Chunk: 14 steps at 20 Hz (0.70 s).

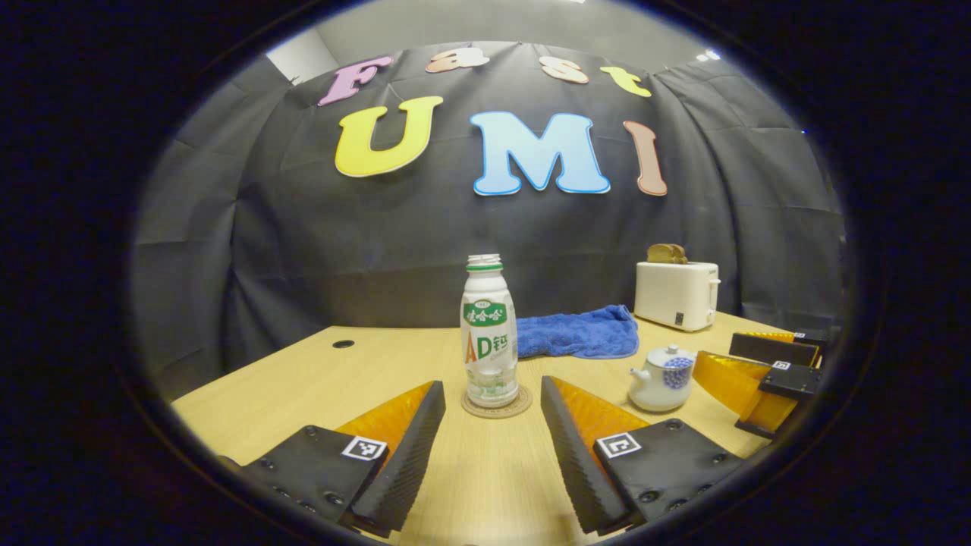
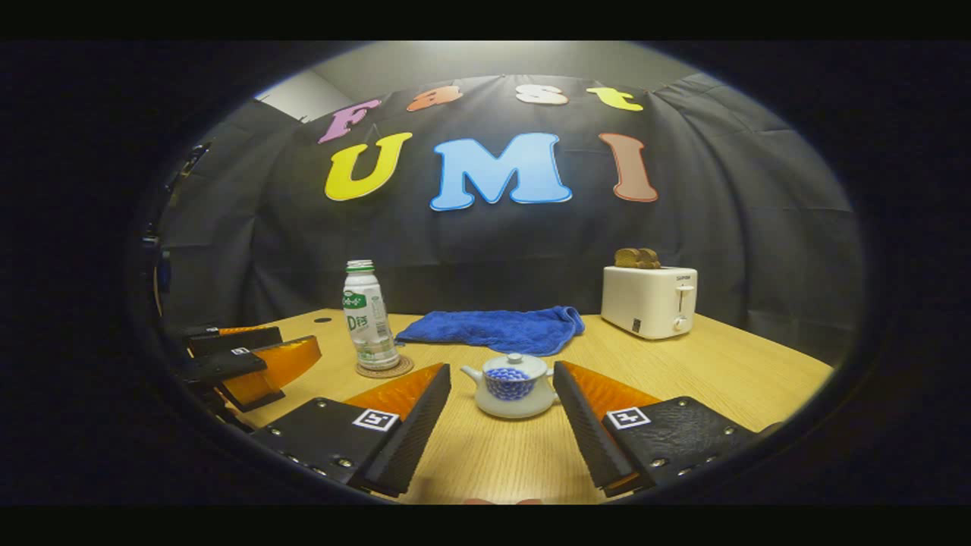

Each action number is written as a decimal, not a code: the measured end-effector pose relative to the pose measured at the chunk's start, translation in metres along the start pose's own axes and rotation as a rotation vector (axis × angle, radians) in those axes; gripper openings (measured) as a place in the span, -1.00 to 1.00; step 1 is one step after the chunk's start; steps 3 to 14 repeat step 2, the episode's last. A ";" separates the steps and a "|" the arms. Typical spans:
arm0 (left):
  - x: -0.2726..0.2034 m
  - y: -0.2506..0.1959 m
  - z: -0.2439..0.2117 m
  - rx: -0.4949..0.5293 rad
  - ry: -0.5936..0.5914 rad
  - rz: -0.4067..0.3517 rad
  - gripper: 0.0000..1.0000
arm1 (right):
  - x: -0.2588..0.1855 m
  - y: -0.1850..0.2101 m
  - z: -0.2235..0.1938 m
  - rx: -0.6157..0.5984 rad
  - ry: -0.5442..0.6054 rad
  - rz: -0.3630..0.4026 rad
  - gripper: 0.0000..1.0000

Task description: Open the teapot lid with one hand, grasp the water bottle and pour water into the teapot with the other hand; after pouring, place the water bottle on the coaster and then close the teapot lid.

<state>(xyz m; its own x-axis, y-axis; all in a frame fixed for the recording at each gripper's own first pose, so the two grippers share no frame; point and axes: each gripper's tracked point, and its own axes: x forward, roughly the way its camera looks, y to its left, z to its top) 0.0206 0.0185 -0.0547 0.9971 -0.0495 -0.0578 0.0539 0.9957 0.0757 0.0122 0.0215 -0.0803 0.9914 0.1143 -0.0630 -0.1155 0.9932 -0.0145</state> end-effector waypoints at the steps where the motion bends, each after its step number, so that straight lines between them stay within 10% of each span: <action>1: -0.006 -0.002 -0.002 -0.005 -0.002 -0.001 0.82 | -0.004 0.001 -0.003 0.000 0.005 0.000 0.68; 14: -0.010 -0.006 -0.005 -0.011 -0.002 -0.002 0.82 | -0.007 0.003 -0.004 0.001 0.006 0.001 0.69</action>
